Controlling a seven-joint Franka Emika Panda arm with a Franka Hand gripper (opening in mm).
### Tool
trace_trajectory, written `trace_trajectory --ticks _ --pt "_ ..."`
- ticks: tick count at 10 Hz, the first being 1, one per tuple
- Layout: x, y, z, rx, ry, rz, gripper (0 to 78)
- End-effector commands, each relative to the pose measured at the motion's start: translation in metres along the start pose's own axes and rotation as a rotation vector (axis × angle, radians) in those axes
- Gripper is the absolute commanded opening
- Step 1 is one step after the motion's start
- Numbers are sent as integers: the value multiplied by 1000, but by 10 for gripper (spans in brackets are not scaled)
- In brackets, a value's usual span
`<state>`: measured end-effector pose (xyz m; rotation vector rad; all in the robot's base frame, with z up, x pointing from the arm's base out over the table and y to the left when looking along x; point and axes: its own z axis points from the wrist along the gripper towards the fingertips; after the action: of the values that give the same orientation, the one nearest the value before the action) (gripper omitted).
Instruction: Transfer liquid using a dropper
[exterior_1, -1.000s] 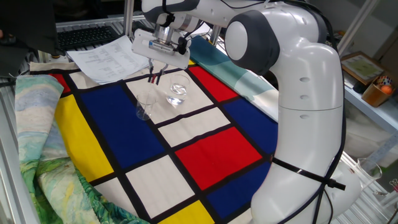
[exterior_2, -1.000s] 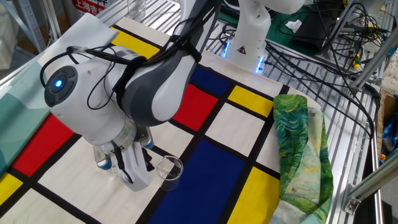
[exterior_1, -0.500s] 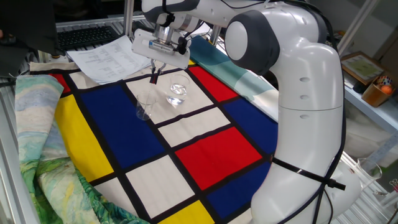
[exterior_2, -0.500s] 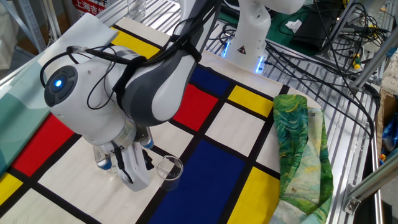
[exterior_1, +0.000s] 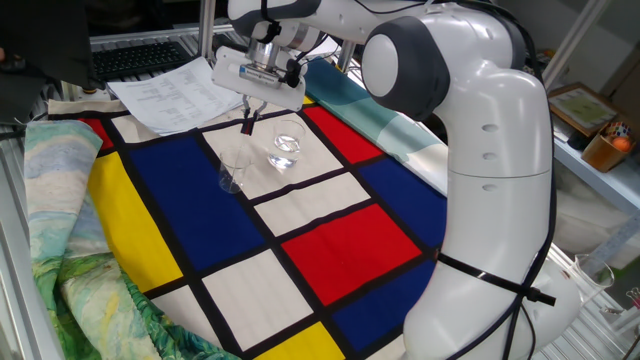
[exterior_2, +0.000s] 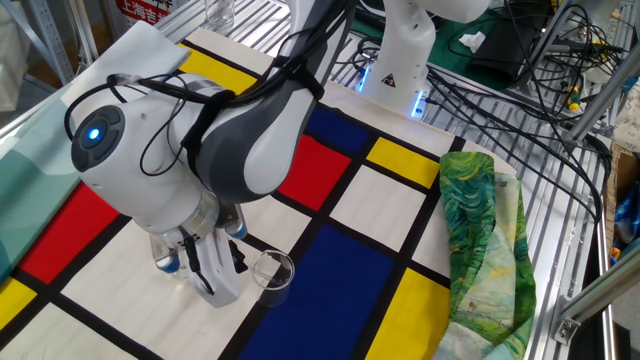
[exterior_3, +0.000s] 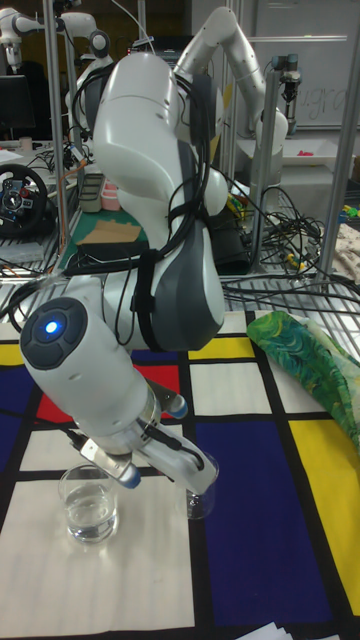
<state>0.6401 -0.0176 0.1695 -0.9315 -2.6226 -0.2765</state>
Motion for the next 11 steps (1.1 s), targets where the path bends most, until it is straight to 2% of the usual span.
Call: trace_trajectory --ticks 1,5,6,7,9,10,11 --pt "16 -10 -37 6 -38 11 11" --pt "21 -11 -48 23 -59 16 11" --pt "30 -14 -67 49 -116 7 11" --pt "31 -16 -78 57 -141 1 11" --pt "32 -21 -95 45 -181 -10 11" --pt "31 -22 -98 47 -192 -13 11" --pt "29 -24 -107 76 -228 -23 11"
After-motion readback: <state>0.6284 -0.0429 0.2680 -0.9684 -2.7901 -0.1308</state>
